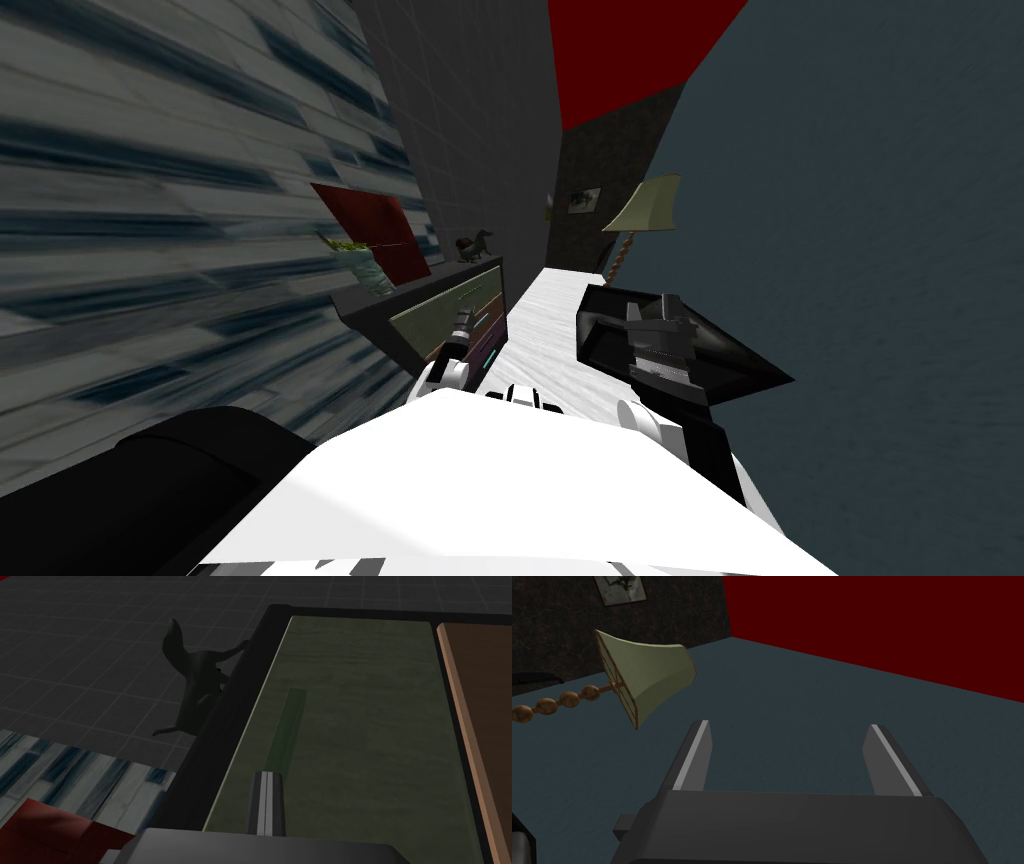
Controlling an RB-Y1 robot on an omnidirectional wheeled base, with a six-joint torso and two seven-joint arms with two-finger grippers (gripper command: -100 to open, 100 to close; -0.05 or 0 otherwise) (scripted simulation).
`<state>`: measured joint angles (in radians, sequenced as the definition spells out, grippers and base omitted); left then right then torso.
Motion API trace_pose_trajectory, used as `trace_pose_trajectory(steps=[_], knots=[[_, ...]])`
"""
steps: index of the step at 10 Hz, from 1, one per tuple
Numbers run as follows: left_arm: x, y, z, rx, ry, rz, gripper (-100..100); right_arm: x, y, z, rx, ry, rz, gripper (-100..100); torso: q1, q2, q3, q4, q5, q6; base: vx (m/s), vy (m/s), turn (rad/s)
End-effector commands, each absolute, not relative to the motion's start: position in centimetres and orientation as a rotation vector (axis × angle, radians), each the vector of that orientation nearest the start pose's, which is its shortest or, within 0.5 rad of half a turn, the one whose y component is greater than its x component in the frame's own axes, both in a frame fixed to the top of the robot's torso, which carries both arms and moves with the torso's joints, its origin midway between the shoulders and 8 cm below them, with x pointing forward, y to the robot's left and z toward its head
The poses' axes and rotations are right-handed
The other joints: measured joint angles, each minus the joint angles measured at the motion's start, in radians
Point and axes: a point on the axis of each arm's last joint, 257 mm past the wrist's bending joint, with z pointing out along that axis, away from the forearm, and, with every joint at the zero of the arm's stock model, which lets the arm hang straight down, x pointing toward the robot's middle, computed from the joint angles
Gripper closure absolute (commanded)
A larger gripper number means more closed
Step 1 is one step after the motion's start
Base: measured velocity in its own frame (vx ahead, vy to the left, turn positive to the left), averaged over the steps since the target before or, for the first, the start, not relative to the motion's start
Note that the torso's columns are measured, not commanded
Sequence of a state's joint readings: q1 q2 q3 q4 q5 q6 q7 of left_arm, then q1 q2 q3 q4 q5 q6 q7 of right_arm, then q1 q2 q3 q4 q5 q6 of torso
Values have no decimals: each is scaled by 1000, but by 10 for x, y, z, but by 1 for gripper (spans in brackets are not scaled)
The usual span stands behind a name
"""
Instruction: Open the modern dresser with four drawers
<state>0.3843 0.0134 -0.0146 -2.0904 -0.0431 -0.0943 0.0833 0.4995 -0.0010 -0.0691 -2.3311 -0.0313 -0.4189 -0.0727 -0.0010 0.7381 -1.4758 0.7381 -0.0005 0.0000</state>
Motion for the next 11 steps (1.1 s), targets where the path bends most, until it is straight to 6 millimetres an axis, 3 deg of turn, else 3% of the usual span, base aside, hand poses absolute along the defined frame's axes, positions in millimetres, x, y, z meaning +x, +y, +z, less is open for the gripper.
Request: trace_pose_trajectory(steps=[1,6,11], knots=[[435,274,-115,-1036,984,-1233,-100,342,-305,33,718,588,1315,0,8,-1,-1,0,2,0,-4,-21,0],[433,277,-113,-963,1059,-1203,-100,342,-306,33,718,588,1314,0,1,0,0,0,0,0,5,28,1],[431,280,-109,-1031,1007,-1227,-100,342,-306,33,718,588,1314,0,1,-1,-1,0,1,0,23,126,6]])
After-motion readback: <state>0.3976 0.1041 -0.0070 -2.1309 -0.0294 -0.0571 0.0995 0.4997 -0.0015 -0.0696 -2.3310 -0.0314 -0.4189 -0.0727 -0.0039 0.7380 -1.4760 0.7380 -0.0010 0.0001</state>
